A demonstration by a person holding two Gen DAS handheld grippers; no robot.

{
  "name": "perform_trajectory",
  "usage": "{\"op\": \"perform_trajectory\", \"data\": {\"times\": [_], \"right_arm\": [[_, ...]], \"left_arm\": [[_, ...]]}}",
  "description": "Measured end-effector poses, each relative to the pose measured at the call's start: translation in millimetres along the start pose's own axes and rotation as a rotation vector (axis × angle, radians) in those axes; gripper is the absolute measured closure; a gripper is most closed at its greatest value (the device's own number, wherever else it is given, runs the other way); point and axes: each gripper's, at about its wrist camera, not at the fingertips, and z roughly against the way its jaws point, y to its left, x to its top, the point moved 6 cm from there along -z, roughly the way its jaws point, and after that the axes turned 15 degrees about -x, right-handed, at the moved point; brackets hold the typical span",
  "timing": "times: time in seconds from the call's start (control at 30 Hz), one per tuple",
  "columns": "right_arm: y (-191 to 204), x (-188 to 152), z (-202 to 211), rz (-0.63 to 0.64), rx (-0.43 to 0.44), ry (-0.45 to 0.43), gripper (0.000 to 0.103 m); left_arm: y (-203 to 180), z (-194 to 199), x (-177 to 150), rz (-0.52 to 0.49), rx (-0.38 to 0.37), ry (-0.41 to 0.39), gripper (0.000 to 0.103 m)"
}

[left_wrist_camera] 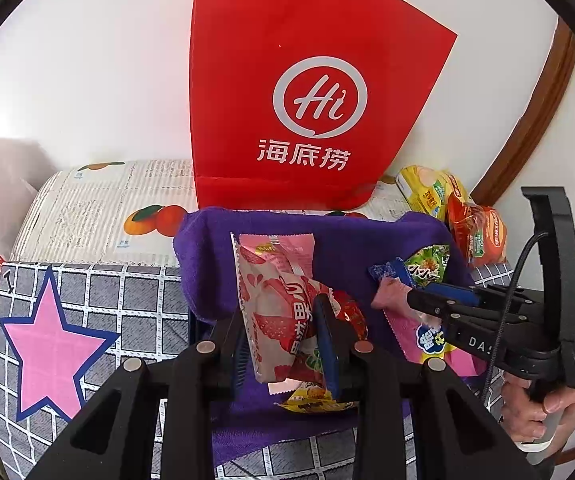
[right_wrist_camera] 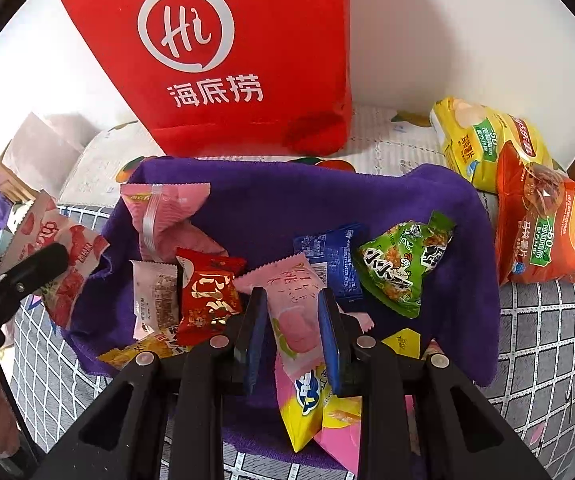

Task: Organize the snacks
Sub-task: 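Lower the peach packet onto the towel and open right tool while left holds strawberry packet, then lower the strawberry packet onto the towel and open the left tool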

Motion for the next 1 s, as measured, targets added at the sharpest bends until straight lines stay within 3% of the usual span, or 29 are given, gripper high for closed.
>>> {"op": "perform_trajectory", "data": {"times": [0.1,0.67,1.0], "right_arm": [[0.0,0.6,4.5,-0.004,0.004,-0.012,0.072],[1.3,4.6,47.6,0.002,0.021,-0.125,0.07],[7.9,2.9,54.6,0.035,0.004,-0.145,0.07]], "left_arm": [[-0.5,-2.2,-0.6,0.0,0.0,0.007,0.075],[-2.2,-19.9,-4.7,0.017,-0.009,0.049,0.075],[-6.0,-33.0,-12.1,0.031,-0.02,0.08,0.075]]}}
